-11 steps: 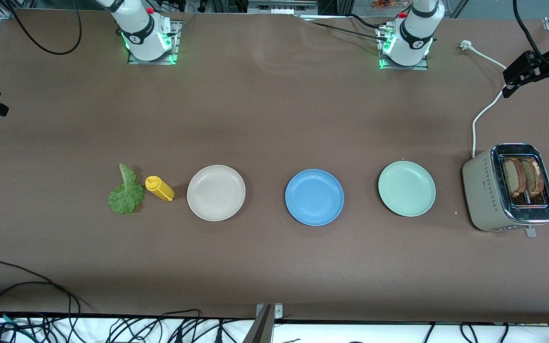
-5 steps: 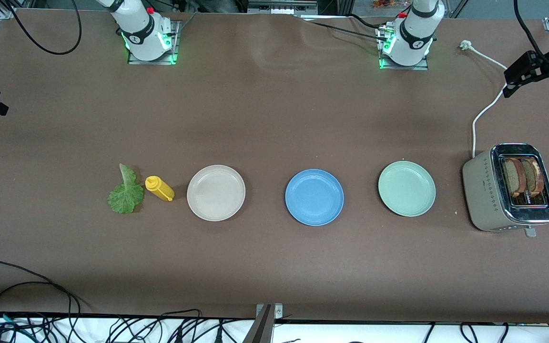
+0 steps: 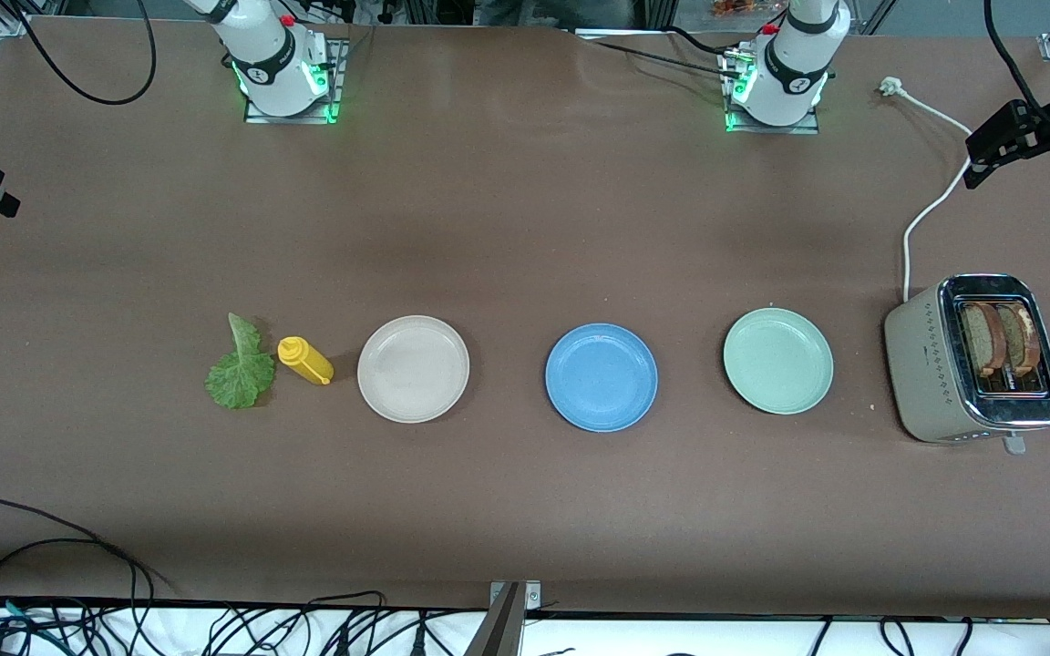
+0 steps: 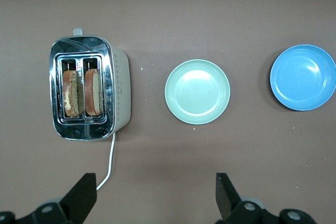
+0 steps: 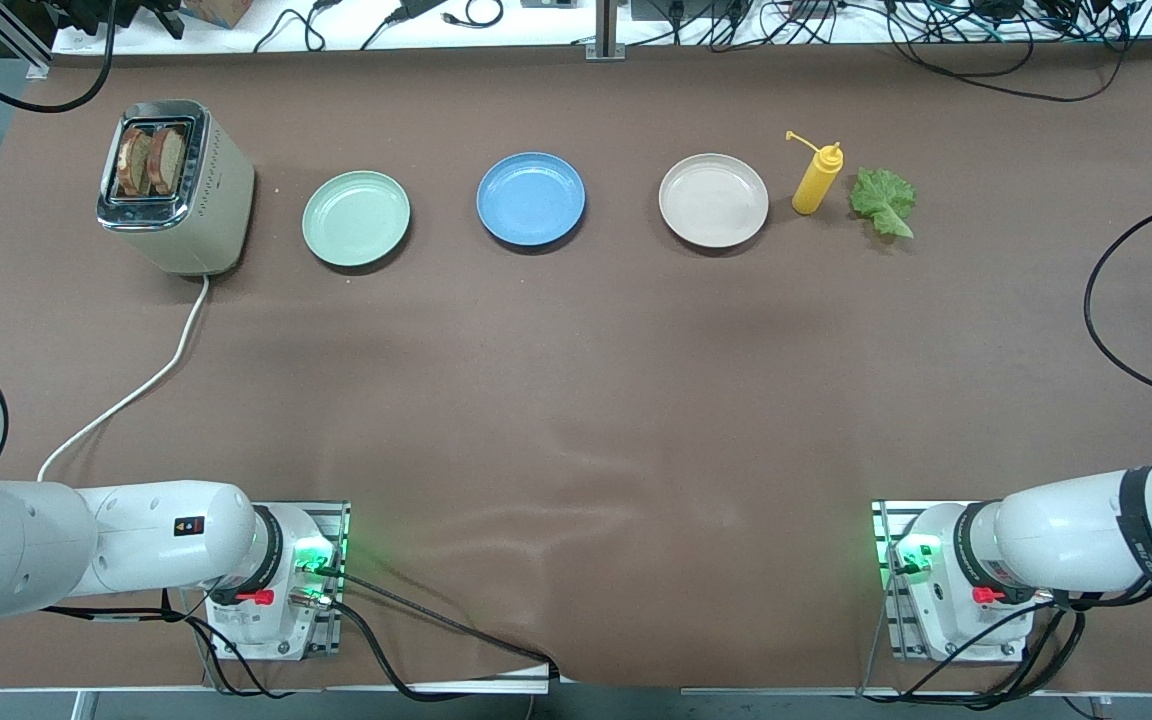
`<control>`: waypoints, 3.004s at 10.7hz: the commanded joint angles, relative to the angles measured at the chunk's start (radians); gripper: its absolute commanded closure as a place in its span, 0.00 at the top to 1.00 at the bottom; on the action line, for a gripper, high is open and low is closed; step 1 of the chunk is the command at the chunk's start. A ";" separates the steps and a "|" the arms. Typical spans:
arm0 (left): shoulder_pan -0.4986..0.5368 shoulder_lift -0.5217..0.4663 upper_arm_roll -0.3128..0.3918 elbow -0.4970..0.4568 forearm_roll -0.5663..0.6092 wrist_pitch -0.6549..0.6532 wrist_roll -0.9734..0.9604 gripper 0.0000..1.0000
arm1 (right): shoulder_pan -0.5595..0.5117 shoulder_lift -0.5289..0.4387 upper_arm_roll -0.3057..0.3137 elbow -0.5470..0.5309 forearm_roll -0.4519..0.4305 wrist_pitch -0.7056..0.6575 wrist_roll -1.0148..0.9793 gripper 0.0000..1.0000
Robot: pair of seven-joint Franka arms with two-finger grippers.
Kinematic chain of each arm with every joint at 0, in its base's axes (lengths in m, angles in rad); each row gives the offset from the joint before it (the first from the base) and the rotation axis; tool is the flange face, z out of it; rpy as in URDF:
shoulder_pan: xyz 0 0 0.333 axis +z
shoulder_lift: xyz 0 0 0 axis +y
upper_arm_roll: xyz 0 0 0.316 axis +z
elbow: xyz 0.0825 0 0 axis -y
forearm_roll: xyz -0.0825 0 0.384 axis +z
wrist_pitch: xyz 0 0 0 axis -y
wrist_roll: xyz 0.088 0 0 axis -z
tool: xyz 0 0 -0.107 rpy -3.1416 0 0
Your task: Make sandwich in blue plate with both arms
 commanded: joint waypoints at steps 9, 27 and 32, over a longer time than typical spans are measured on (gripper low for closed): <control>0.013 0.020 -0.006 0.024 -0.017 -0.021 0.013 1.00 | -0.001 0.025 0.000 0.017 0.057 -0.013 -0.016 1.00; 0.028 0.038 -0.004 0.023 -0.010 -0.023 0.013 1.00 | -0.003 0.034 -0.012 0.017 0.062 0.085 -0.015 1.00; 0.030 0.038 -0.004 0.023 -0.010 -0.032 0.014 1.00 | -0.004 0.045 -0.012 0.017 0.060 0.123 -0.019 1.00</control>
